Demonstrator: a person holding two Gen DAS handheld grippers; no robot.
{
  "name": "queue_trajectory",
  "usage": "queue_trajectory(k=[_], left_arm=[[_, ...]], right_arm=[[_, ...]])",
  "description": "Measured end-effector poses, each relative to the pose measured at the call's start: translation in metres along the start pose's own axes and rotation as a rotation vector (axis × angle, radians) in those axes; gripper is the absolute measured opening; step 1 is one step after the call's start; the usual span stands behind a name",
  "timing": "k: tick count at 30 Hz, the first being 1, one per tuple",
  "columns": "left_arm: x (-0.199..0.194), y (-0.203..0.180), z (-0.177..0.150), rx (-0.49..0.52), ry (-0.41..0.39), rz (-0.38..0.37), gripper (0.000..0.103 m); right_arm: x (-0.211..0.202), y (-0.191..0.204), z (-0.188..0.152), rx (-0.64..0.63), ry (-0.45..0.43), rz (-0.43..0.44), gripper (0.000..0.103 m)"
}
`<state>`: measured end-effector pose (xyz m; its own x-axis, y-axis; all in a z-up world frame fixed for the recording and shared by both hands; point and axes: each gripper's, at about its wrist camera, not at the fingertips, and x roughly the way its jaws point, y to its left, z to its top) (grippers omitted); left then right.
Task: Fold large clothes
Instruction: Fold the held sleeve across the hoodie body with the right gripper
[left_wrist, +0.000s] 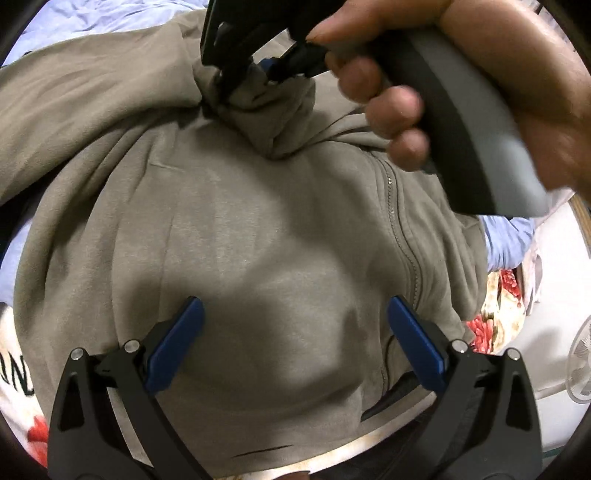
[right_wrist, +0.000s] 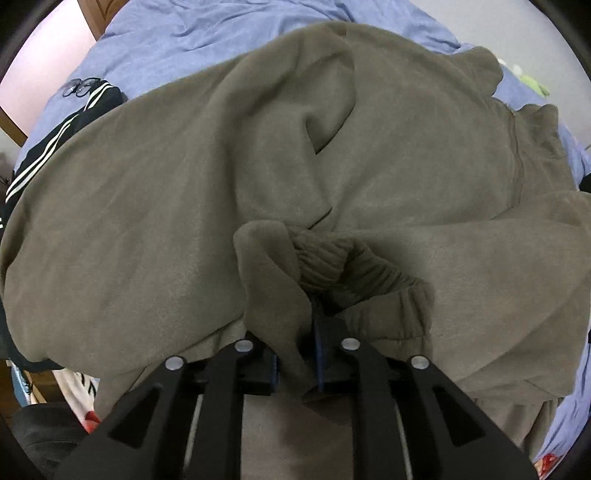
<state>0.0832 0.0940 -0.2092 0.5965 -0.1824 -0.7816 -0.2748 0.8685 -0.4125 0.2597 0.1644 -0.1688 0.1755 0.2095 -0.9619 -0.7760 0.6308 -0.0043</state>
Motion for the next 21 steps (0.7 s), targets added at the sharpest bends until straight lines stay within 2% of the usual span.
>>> queue_trajectory(k=[5,6,10,11,12,15,18,21], left_arm=[[0.005,0.001,0.001,-0.025,0.007,0.006,0.098],[0.005,0.001,0.002,-0.023,0.005,0.006,0.098],[0.008,-0.003,0.003,-0.013,0.000,0.009,0.098],[0.007,-0.002,0.003,-0.012,0.000,0.010,0.098],[0.008,-0.002,0.003,-0.013,-0.001,0.009,0.098],[0.008,-0.001,0.005,-0.019,0.000,0.002,0.098],[0.009,-0.003,0.006,-0.015,-0.003,0.000,0.098],[0.008,-0.002,0.006,-0.018,-0.003,-0.002,0.098]], right_arm=[[-0.064,-0.009,-0.011,-0.054,-0.021,-0.025,0.032],[-0.080,-0.014,-0.016,-0.060,-0.018,-0.037,0.042],[-0.133,-0.030,-0.033,-0.088,-0.036,-0.055,0.048],[-0.135,-0.028,-0.025,-0.087,-0.042,-0.059,0.050],[-0.141,-0.030,-0.021,-0.086,-0.053,-0.057,0.054],[-0.166,-0.024,-0.015,-0.093,-0.132,-0.033,0.076],[-0.195,-0.019,-0.004,-0.112,-0.206,-0.048,0.078],[-0.197,-0.027,0.006,-0.081,-0.211,-0.025,0.078]])
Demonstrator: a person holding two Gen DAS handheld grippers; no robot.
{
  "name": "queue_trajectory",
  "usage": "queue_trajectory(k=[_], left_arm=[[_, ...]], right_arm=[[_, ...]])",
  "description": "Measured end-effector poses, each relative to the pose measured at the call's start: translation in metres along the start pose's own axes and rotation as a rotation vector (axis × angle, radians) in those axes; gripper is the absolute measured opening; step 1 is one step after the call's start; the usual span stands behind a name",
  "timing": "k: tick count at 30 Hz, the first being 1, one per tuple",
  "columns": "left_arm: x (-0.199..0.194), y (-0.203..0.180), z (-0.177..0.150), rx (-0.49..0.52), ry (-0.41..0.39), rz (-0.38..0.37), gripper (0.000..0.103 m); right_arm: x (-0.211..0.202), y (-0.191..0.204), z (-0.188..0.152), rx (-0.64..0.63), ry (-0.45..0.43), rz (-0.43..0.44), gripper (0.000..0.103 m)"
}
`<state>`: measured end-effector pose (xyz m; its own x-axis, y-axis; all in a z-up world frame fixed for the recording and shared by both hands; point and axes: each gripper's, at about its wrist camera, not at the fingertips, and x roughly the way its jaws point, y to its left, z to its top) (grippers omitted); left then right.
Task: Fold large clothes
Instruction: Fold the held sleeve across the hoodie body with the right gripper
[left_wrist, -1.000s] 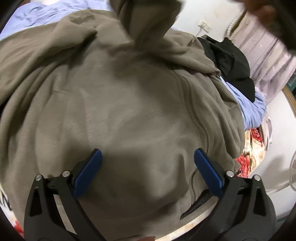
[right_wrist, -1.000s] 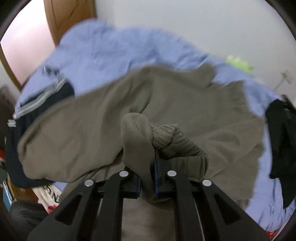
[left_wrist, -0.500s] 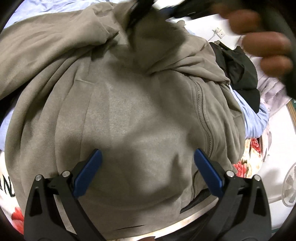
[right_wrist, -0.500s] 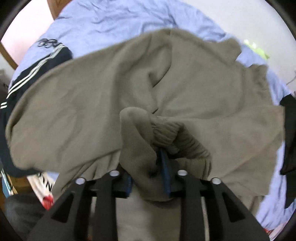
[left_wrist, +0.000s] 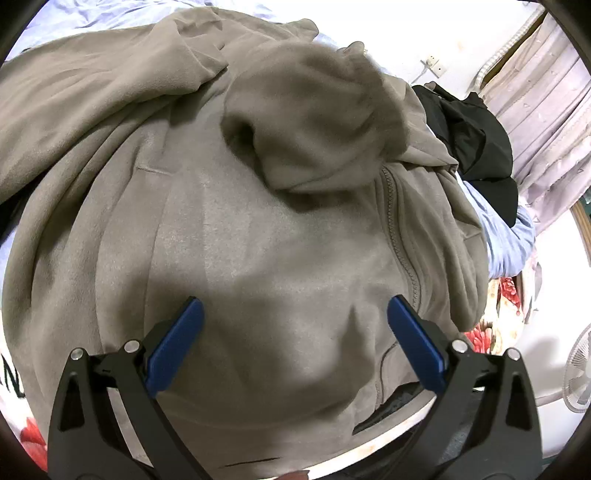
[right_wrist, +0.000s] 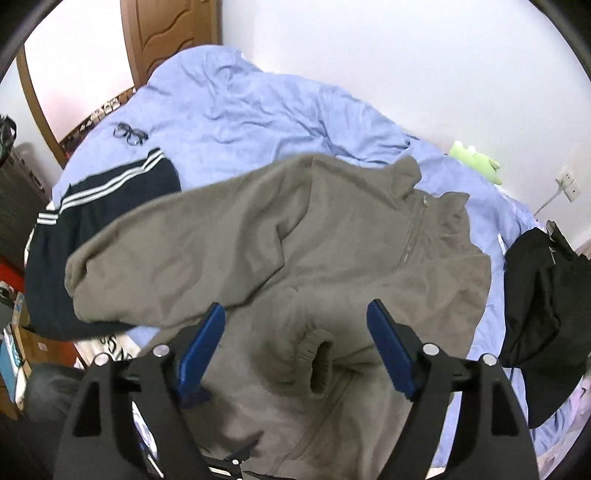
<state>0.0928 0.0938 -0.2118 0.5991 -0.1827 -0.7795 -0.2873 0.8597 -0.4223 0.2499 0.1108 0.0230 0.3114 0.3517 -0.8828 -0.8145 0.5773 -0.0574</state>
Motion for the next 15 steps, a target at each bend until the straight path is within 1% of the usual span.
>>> queue_trajectory(k=[2,3,4,5,6,8,9,10,11,12,13,15], left_arm=[[-0.001,0.002,0.000,-0.005,0.000,-0.002,0.098],[-0.001,0.002,0.000,-0.009,0.000,-0.002,0.098],[-0.001,0.002,0.000,-0.013,0.000,-0.004,0.098],[-0.002,0.003,0.000,-0.015,0.000,-0.006,0.098],[-0.002,0.004,0.000,-0.017,0.001,-0.009,0.098],[-0.004,0.005,0.000,-0.022,0.003,-0.012,0.098],[-0.004,0.005,0.000,-0.023,0.003,-0.013,0.098],[-0.005,0.005,0.000,-0.025,0.003,-0.013,0.098],[-0.005,0.006,0.000,-0.028,0.003,-0.013,0.098],[-0.005,0.006,0.000,-0.030,0.005,-0.012,0.098],[-0.005,0.007,-0.001,-0.032,0.007,-0.012,0.098],[-0.008,0.010,-0.002,-0.028,0.006,-0.008,0.098]], right_arm=[[0.009,-0.014,-0.009,0.048,-0.019,0.046,0.078],[0.022,-0.022,-0.019,0.055,-0.012,0.077,0.074],[0.036,-0.028,-0.028,0.061,0.012,0.078,0.063],[0.046,-0.032,-0.035,0.074,0.034,0.058,0.058],[0.062,-0.046,-0.047,0.122,0.057,0.026,0.051],[0.086,-0.075,-0.068,0.244,0.068,-0.019,0.047],[0.099,-0.092,-0.081,0.303,0.079,-0.064,0.039],[0.112,-0.101,-0.092,0.338,0.097,-0.097,0.029],[0.120,-0.104,-0.099,0.354,0.115,-0.101,0.025],[0.133,-0.102,-0.108,0.361,0.146,-0.076,0.020],[0.141,-0.096,-0.113,0.352,0.168,-0.044,0.019],[0.146,-0.069,-0.113,0.298,0.153,0.015,0.017]])
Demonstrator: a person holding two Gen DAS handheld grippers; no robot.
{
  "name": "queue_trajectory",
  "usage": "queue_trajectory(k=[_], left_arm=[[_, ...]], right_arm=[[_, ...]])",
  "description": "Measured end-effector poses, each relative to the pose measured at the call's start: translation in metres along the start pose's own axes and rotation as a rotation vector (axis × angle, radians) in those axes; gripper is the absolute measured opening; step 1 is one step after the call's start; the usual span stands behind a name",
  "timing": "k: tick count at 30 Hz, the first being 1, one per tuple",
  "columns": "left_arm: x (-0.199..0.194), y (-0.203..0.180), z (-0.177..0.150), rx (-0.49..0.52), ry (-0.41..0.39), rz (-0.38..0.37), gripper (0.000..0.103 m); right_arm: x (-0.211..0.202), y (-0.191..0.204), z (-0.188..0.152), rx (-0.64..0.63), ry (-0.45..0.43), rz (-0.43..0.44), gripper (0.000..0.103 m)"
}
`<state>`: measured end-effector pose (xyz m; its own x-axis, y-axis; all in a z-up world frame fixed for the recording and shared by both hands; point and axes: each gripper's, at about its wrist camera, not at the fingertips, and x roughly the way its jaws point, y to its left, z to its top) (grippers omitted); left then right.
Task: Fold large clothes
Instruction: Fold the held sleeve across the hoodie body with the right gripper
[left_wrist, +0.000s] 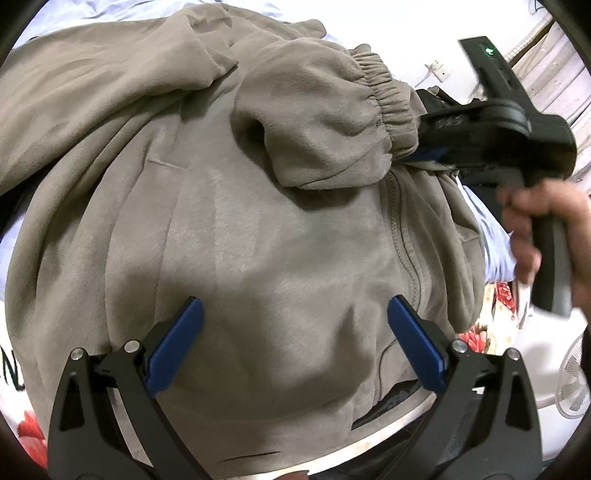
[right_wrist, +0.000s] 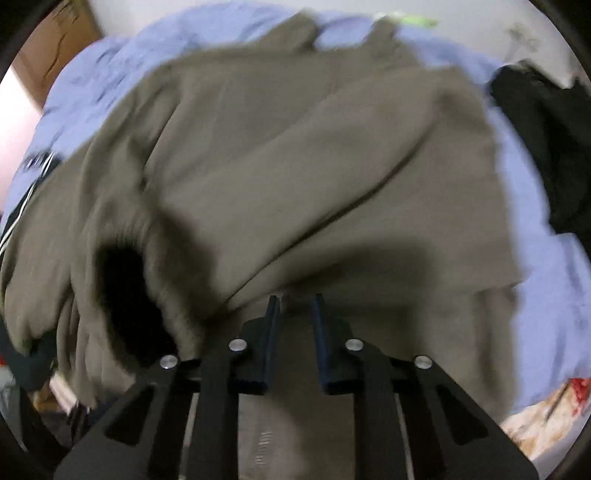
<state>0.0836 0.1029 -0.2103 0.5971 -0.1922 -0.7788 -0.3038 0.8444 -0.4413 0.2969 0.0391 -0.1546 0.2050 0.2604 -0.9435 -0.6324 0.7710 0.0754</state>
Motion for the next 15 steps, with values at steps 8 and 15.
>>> queue_trajectory(k=[8,15], left_arm=[[-0.011,0.008,-0.003,-0.020,-0.026,0.024,0.098],[-0.029,0.008,-0.005,0.058,-0.077,0.133,0.097]], right_arm=[[0.020,0.096,0.031,-0.109,0.006,0.185,0.017],[0.090,0.114,0.041,-0.047,0.158,0.217,0.017]])
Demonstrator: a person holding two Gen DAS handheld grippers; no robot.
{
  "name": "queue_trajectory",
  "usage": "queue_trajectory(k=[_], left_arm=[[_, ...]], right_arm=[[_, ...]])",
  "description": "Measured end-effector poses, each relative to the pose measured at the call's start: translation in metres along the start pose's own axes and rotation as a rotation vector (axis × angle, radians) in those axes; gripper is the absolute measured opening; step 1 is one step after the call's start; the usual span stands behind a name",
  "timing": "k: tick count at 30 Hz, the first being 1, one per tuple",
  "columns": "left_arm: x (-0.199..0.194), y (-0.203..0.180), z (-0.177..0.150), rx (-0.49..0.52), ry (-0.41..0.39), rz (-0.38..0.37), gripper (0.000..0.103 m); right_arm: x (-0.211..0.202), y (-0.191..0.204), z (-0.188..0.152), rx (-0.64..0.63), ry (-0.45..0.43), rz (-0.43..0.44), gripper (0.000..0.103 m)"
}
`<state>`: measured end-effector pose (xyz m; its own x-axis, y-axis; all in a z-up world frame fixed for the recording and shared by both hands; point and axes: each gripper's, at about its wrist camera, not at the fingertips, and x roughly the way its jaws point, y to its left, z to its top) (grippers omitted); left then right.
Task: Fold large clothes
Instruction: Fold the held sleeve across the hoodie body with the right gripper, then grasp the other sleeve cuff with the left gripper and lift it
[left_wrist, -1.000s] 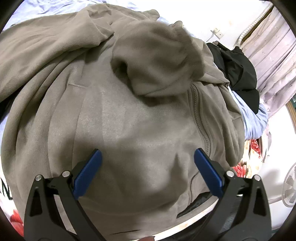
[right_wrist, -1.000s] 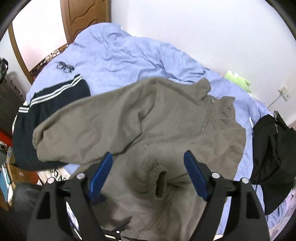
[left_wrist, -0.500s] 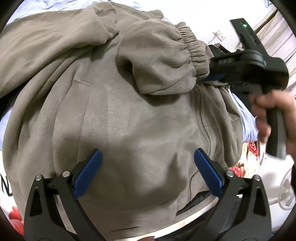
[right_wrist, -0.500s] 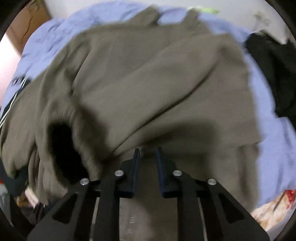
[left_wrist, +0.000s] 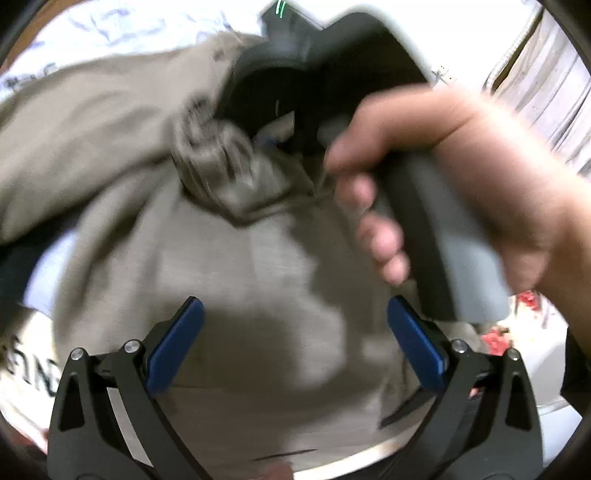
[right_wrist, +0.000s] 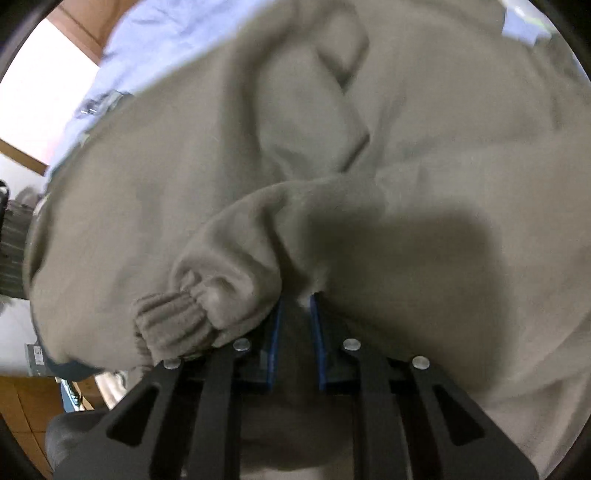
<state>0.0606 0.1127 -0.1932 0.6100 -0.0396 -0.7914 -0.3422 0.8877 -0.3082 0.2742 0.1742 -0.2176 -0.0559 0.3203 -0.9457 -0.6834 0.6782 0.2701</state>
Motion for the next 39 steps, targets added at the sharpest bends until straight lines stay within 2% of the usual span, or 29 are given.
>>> queue_trajectory(k=[5,9,10,15,18,21,24,26,28,30,33,35,37,38,39], left_arm=[[-0.018,0.010,0.001,0.043,-0.004,-0.012,0.097],[-0.049,0.022,0.008,0.094,-0.031,-0.001,0.097],[-0.061,0.029,0.011,0.101,-0.044,0.005,0.097],[-0.108,0.067,0.030,0.207,-0.075,0.055,0.097],[-0.128,0.102,0.048,0.257,-0.079,0.104,0.097],[-0.138,0.139,0.067,0.270,-0.068,0.115,0.097],[-0.142,0.164,0.080,0.308,-0.045,0.159,0.097],[-0.134,0.183,0.087,0.323,-0.008,0.187,0.096],[-0.126,0.200,0.093,0.334,0.014,0.226,0.096],[-0.116,0.210,0.097,0.345,0.036,0.222,0.095],[-0.100,0.232,0.097,0.337,0.067,0.243,0.094],[-0.091,0.241,0.095,0.312,0.099,0.205,0.087],[-0.080,0.248,0.090,0.296,0.156,0.143,0.071],[-0.076,0.248,0.087,0.298,0.174,0.136,0.064],[-0.074,0.247,0.084,0.308,0.190,0.127,0.045]], right_arm=[[-0.028,-0.020,-0.012,0.048,-0.034,0.121,0.017],[-0.086,-0.032,-0.049,0.006,-0.140,0.140,0.028],[-0.101,-0.035,-0.065,-0.006,-0.167,0.147,0.031],[-0.140,-0.044,-0.143,-0.036,-0.262,0.150,0.034],[-0.139,-0.042,-0.187,-0.046,-0.308,0.122,0.039],[-0.135,-0.048,-0.226,-0.031,-0.377,0.078,0.040],[-0.125,-0.053,-0.244,0.028,-0.418,0.053,0.044],[-0.121,-0.054,-0.244,0.021,-0.391,0.049,0.045],[-0.126,-0.055,-0.247,-0.005,-0.416,0.029,0.046],[-0.129,-0.056,-0.248,-0.014,-0.432,0.020,0.048],[-0.126,-0.061,-0.246,-0.008,-0.410,0.015,0.048],[-0.124,-0.061,-0.246,-0.012,-0.400,0.016,0.048],[-0.122,-0.062,-0.244,-0.017,-0.395,0.016,0.048],[-0.121,-0.062,-0.244,-0.018,-0.394,0.011,0.048],[-0.120,-0.063,-0.244,-0.018,-0.393,0.005,0.048]])
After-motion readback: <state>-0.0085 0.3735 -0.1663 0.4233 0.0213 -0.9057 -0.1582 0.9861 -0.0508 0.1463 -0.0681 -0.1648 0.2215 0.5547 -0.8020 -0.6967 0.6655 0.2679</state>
